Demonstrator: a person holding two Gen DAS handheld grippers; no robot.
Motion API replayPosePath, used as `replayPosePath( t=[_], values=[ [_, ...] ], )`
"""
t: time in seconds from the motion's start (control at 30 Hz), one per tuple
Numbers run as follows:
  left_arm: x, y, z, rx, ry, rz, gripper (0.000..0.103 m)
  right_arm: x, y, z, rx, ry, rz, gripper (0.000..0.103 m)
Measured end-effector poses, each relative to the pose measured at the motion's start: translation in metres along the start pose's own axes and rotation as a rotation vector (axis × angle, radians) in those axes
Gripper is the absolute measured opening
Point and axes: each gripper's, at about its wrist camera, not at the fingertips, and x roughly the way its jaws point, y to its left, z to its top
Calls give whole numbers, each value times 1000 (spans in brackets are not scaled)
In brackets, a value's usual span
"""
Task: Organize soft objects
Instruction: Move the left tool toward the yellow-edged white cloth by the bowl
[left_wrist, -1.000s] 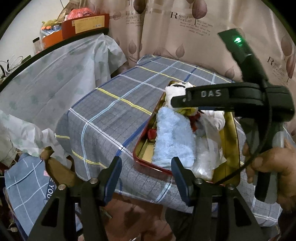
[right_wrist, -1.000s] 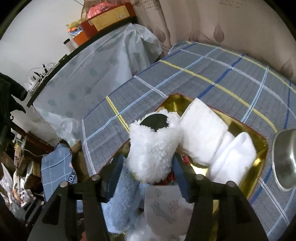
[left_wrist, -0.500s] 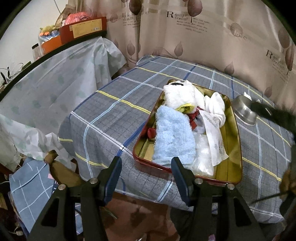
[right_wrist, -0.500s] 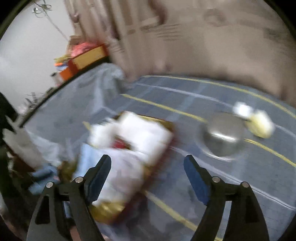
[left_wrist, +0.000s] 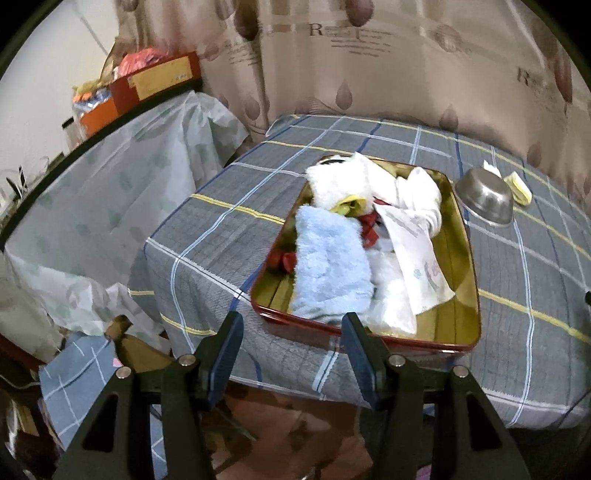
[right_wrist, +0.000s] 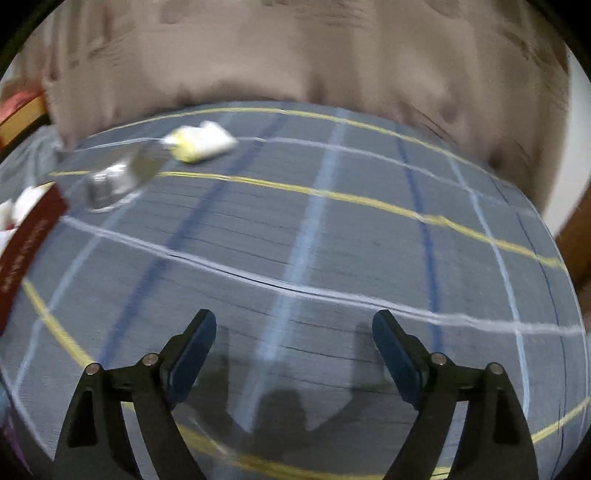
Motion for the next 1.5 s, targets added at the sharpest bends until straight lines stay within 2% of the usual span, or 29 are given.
replayPosePath(
  t=[0.07,0.17,0.3,0.4,0.53,0.8,0.93,1.07,1.2,1.37,1.5],
  values=[
    [-2,-9,-1,32,-3,14,57,4,-12,-1,31,11,1,85],
    [-6,-22,-1,70,0,17,57,4,-11,0,30,5,9,95],
    [-16,-45,4,120,-16,-13,57,4,-14,-2,30,-9,33,96],
    [-25,-68,13,177,-31,-63,57,1,-19,-4,60,-19,52,99],
    [-32,-105,36,248,-23,-180,57,0,-19,-5,59,-25,74,100],
    [-14,-179,105,266,92,-462,57,-2,-21,-5,63,-37,136,101],
    [3,-224,138,318,130,-532,57,-7,-22,-5,64,-60,174,101],
    [23,-266,176,373,133,-574,57,-11,-24,-6,73,-80,207,101],
    [52,-306,211,396,178,-626,57,-16,-26,-7,76,-113,235,102],
    [82,-355,232,480,177,-608,57,-24,-30,-8,93,-157,259,102],
    [113,-391,238,565,261,-609,57,-27,-31,-7,98,-180,268,102]
  ],
)
